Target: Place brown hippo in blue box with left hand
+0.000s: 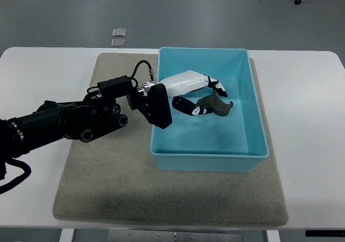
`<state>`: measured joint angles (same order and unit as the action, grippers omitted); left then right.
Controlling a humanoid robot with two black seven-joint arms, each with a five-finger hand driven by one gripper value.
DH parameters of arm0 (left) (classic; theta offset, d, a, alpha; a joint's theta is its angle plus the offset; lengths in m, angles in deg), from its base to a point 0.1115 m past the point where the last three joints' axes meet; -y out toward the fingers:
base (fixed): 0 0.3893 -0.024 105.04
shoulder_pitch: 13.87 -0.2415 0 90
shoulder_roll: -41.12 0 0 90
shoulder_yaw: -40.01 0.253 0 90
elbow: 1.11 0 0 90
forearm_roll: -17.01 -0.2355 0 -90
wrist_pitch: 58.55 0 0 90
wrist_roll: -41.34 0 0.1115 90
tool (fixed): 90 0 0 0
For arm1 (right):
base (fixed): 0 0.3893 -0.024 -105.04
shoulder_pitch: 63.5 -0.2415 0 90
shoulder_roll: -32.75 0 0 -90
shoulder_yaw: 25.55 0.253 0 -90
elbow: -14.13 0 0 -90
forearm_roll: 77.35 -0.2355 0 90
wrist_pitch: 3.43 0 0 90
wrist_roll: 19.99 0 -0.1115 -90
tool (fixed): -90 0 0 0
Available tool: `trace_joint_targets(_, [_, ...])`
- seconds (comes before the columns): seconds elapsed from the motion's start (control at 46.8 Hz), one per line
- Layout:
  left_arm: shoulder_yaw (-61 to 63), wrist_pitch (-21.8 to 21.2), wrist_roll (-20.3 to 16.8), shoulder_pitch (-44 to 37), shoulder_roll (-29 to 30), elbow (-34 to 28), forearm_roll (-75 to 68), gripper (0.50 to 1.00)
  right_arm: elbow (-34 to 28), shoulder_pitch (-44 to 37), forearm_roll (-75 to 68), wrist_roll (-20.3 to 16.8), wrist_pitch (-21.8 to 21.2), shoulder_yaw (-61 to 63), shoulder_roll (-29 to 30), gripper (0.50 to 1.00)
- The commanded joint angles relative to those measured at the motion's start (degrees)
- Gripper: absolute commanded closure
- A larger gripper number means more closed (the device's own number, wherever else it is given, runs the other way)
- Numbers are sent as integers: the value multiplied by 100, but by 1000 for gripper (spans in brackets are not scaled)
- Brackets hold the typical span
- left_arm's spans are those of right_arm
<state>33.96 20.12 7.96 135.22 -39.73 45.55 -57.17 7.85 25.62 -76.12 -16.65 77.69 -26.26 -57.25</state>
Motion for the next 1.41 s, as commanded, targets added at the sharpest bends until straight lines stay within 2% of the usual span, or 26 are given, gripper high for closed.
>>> trace_joint_targets(0.0, [-1,-10,-2,-28,0,1,0,617,4,0,0,0,0,0,0,564])
trace_joint_targets(0.085, [-1,-1,-10,-63,0,1,0,609,-5,0,0,0,0,0,0,564])
trace_joint_targets(0.15, [-10,-10,-10,-72,0,-8,8,562,-5,0,0,0,0,0,0,564])
trace_joint_targets(0.235, [-54,-10,-10,-72,9,-8,52,540,-5,0,0,0,0,0,0,564])
trace_joint_targets(0.363, [-98,-10,-10,-37,44,-8,438,534,-5,0,0,0,0,0,0,564])
trace_joint_targets(0.427, [-107,-1,-2,7,61,-17,833,508,-5,0,0,0,0,0,0,564])
trace_joint_targets(0.833, [-888,122,7,60,211,-35,3145,504,-5,0,0,0,0,0,0,564])
trace_joint_targets(1.047, [-1231,368,60,165,404,-175,4419,504,4,0,0,0,0,0,0,564])
trace_joint_targets(1.217, [-1302,1088,69,244,527,-763,5527,504,-5,0,0,0,0,0,0,564])
trace_joint_targets(1.388, [-1363,2379,77,235,536,-1773,6652,504,4,0,0,0,0,0,0,564])
